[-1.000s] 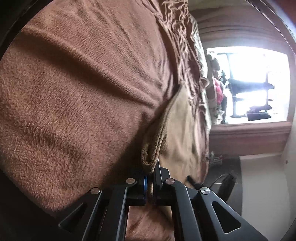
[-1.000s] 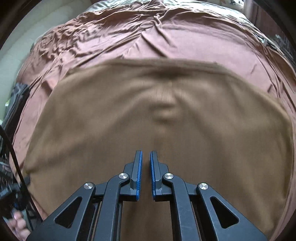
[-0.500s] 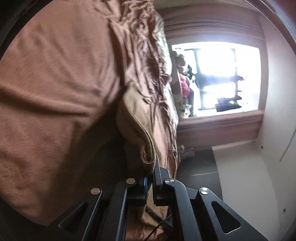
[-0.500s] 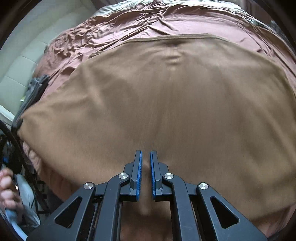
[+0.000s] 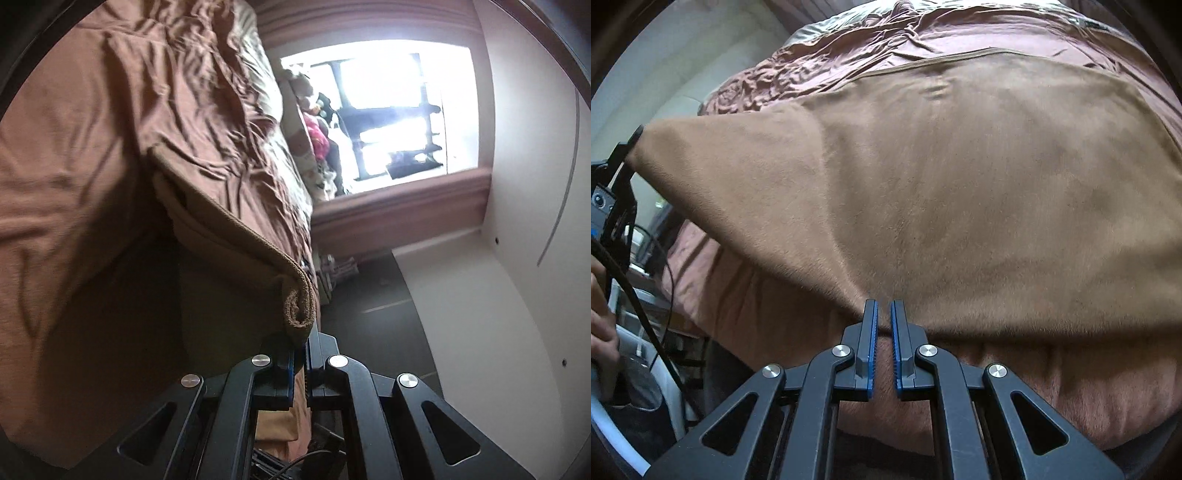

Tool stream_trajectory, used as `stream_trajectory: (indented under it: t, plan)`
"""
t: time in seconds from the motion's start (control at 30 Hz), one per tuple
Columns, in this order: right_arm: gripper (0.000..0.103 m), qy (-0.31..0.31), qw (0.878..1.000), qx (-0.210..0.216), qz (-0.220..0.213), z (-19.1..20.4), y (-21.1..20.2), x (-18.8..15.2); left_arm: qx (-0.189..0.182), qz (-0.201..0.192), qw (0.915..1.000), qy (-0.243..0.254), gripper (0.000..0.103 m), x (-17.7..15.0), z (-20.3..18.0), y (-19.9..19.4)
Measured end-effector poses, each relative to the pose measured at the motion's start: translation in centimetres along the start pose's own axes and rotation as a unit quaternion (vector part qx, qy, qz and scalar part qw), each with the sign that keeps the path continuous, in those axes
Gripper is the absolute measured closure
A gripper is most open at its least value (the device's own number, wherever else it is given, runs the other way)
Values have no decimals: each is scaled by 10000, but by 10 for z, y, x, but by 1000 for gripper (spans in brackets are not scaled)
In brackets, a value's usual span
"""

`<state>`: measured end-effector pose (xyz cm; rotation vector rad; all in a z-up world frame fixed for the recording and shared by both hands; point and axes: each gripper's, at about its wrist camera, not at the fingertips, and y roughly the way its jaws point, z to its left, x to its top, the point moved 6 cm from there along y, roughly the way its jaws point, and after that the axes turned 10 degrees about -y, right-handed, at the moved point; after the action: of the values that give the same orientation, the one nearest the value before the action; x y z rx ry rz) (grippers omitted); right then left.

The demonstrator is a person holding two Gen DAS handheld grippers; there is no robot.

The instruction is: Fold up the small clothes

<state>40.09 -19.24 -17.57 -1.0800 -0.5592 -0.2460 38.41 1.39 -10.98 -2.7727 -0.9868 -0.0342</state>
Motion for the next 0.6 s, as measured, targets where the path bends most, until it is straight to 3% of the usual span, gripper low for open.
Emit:
stream_trajectory:
  t: [0.1, 0.5, 0.6]
  plan:
    - [99, 153, 9997, 104, -155, -9, -13, -1, 0, 163, 9997, 179, 100, -7, -16, 13]
    - [96, 657, 9937, -233, -872, -66, -86, -20, 106, 863, 9925, 860, 100, -48, -69, 86]
    - [73, 796, 9914, -278, -1001, -79, -101, -28, 154, 1033, 9896, 991, 100, -59, -77, 105]
